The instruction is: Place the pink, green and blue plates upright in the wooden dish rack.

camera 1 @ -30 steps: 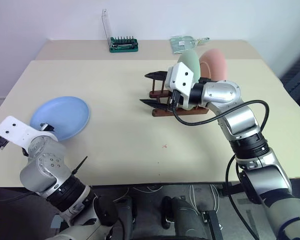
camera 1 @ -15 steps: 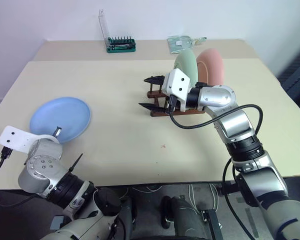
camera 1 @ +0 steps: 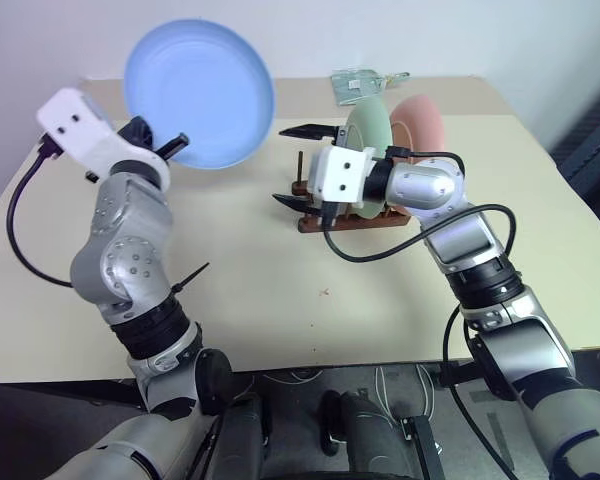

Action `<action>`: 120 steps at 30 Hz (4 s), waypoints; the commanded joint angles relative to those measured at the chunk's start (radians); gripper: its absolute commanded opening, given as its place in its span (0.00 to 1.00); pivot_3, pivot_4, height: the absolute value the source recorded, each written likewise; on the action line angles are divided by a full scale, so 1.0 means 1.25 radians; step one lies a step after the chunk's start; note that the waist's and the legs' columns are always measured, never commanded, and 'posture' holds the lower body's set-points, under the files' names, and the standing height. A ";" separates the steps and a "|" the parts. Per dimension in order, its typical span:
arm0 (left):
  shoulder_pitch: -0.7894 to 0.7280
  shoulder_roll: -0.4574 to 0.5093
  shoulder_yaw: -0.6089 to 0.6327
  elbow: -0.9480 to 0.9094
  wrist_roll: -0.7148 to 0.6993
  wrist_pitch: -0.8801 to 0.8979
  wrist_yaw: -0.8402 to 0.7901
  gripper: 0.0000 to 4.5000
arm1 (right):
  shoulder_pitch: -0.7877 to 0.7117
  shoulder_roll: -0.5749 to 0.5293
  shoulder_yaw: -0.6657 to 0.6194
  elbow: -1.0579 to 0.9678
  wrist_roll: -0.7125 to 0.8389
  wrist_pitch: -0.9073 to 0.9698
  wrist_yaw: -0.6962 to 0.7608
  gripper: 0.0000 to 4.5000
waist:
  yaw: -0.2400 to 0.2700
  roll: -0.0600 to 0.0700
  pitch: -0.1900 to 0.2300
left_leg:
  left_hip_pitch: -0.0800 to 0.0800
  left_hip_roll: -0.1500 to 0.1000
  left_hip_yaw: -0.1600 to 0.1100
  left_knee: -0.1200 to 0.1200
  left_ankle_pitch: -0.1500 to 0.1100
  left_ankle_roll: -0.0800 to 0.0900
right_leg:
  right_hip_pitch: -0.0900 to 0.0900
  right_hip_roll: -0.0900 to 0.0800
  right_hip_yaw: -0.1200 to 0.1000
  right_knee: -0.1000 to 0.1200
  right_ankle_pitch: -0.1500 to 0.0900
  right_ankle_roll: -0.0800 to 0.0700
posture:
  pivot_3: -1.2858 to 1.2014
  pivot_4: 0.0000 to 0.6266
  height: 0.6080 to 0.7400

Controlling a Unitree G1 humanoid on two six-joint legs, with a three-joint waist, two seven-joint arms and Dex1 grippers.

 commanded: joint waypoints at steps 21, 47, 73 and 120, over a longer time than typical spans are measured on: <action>-0.014 0.007 -0.075 -0.051 -0.027 0.006 -0.011 0.00 | -0.118 0.035 0.068 0.207 -0.281 -0.233 -0.274 0.02 | 0.002 0.000 0.000 | 0.000 0.000 0.000 0.000 0.000 0.000 | 0.000 -0.001 0.000 0.000 0.000 0.000 | 0.52 0.24 0.92; 0.155 0.364 -0.091 0.103 -0.002 -0.174 -0.234 0.50 | -0.105 0.125 -0.152 -0.051 0.286 0.170 -0.015 0.00 | 0.003 0.000 0.000 | 0.000 0.000 0.000 0.000 0.001 -0.001 | 0.001 -0.001 0.000 0.001 0.000 0.000 | 0.52 0.24 0.92; 0.478 0.349 -0.372 -0.037 -0.068 -0.301 -0.701 0.50 | -0.098 0.238 -0.536 -0.085 0.909 0.970 -0.467 0.00 | -0.001 0.005 0.002 | 0.000 0.003 0.001 -0.001 0.001 -0.001 | -0.002 0.000 0.001 0.000 0.002 -0.003 | 0.52 0.24 0.92; 0.476 0.339 -0.314 0.065 0.009 -0.378 -0.680 0.51 | 0.322 -0.417 -0.567 -0.247 0.670 0.623 0.176 0.99 | 0.020 0.007 0.002 | -0.002 0.003 0.002 -0.003 -0.002 0.002 | 0.000 0.000 0.000 -0.011 -0.001 -0.001 | 0.52 0.24 0.92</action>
